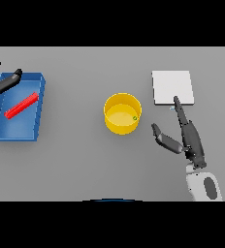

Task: Pick up the red beaker and tilt it to pour out 1 green nut into yellow bowl. Pick up the yellow bowl and place it on the metallic measuring scale.

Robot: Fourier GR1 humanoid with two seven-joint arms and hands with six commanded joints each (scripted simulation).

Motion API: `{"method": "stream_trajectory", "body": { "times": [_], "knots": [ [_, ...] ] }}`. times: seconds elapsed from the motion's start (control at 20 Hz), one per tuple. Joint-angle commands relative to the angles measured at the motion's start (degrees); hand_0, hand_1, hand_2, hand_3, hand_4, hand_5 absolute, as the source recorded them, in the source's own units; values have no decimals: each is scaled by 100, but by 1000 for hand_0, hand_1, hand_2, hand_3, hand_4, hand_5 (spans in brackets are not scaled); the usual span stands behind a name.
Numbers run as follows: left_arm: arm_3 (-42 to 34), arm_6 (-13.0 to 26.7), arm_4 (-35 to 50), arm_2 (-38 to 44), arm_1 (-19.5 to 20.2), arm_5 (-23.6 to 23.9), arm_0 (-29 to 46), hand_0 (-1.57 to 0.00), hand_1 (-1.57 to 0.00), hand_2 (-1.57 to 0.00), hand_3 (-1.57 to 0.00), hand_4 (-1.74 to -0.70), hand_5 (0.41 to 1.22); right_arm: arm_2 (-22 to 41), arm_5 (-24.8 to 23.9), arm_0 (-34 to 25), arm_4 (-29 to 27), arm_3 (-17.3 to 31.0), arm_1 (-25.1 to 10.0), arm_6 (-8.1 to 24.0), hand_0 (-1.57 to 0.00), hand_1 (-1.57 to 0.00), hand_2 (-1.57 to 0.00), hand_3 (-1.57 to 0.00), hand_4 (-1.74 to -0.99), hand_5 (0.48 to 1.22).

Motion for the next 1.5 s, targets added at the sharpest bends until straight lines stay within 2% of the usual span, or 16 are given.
{"method": "stream_trajectory", "body": {
  "times": [0.0,0.05,0.15,0.3,0.4,0.5,0.65,0.85,1.15,1.35,1.45],
  "knots": [
    [-15,-86,48,37,-30,14,-44,-51,-46,-44,-45,-779,635,107,40,-56,116,-41,-20,14,1,1,1,1,-1115,638],
    [-142,-204,125,82,-42,52,56,-40,-37,-35,-36,-784,644,180,193,-161,160,-36,-136,-75,1,1,1,1,-1087,649],
    [-219,-212,205,130,-108,116,94,-25,-23,-22,-23,-793,657,324,556,-393,341,-30,-525,-140,1,1,1,1,-1088,665],
    [-297,-173,249,132,-155,134,119,-13,-11,-11,-11,-800,673,699,822,-923,1137,105,-1058,187,1,1,1,1,-1128,637],
    [-363,-182,249,98,-222,177,184,-8,-7,-7,-7,-806,683,1001,900,-1275,1695,356,-1317,76,1,1,1,1,-1137,626],
    [-374,-76,261,82,-274,188,146,-5,-4,-4,-4,-809,688,1312,1199,-1712,2059,476,-1549,4,1,1,1,1,-1150,630],
    [-378,-62,308,136,-159,78,151,-2,-2,-1,-2,-811,689,1745,1479,-2256,2520,822,-1775,-340,1,1,1,1,-1162,637],
    [-510,-131,320,115,-158,83,304,0,0,0,0,-805,692,2181,1795,-2823,2909,1282,-1893,-654,1,1,1,1,-1156,642],
    [-353,-121,326,156,-140,28,200,1,1,1,1,-809,693,2680,2156,-3504,3213,2145,-1731,-922,1,1,1,1,-1157,652],
    [-345,-256,278,155,-111,47,223,1,1,1,1,-807,700,2962,2563,-3904,3328,2485,-1552,-860,1,1,1,1,-1164,670],
    [-260,-251,310,174,-114,-12,143,1,1,1,1,-801,703,3085,2607,-4065,3443,2827,-1479,-836,1,1,1,1,-1174,674]
  ]
}}
